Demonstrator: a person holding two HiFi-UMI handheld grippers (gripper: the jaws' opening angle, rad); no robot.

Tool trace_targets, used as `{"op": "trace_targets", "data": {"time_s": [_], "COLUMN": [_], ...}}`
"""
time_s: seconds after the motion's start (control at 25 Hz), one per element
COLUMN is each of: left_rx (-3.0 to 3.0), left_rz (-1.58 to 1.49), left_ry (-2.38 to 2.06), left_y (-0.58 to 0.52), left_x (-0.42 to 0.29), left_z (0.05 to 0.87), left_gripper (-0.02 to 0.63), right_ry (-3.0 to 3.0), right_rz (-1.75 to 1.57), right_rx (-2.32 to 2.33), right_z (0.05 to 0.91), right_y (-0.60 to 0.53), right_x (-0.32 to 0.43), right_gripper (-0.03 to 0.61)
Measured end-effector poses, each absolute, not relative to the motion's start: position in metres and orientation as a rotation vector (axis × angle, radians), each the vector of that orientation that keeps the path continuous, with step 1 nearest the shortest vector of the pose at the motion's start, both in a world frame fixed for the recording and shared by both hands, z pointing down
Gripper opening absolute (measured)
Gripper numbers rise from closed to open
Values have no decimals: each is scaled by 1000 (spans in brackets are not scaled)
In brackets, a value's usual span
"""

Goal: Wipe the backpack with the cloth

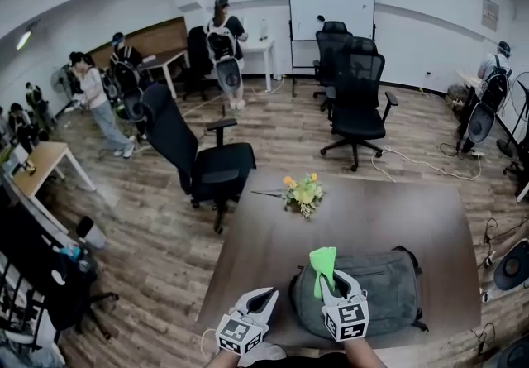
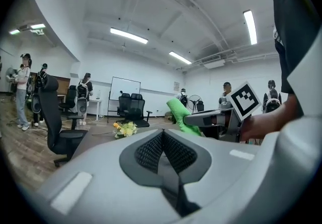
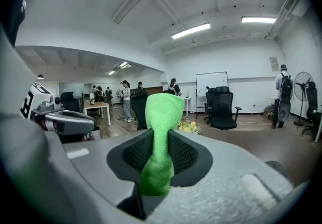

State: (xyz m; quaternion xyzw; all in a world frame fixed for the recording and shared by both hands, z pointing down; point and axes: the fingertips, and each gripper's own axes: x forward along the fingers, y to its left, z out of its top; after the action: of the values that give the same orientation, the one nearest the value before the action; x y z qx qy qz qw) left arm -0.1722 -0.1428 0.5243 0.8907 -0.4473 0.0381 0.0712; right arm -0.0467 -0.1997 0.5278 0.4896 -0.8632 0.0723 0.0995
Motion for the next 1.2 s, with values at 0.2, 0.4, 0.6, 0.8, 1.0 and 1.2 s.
{"op": "trace_targets", "data": {"time_s": [0.2, 0.4, 0.6, 0.8, 1.0, 1.2], "left_rx": [2693, 2685, 2621, 2601, 2553, 2517], "left_rz": [148, 169, 140, 165, 185, 193], "left_ry": [-1321, -1301, -1287, -1292, -1371, -1408], "left_y": [-159, -168, -171, -177, -187, -190], "left_x": [-172, -161, -164, -162, -183, -191], "left_z": [535, 548, 557, 566, 569, 571], "left_gripper": [18, 18, 18, 18, 18, 18], "right_ry": [-2509, -2448, -2420, -2387, -2313, -2241], "right_rz": [372, 441, 522, 530, 566, 589], "right_rx": [1501, 1580, 1496, 1397, 1296, 1187], "right_z": [546, 559, 584, 609, 641, 663], "right_y": [-206, -224, -233, -239, -245, -249], "right_x": [-31, -11, -20, -32, -46, -55], "right_gripper": [92, 92, 91, 91, 91, 92]}}
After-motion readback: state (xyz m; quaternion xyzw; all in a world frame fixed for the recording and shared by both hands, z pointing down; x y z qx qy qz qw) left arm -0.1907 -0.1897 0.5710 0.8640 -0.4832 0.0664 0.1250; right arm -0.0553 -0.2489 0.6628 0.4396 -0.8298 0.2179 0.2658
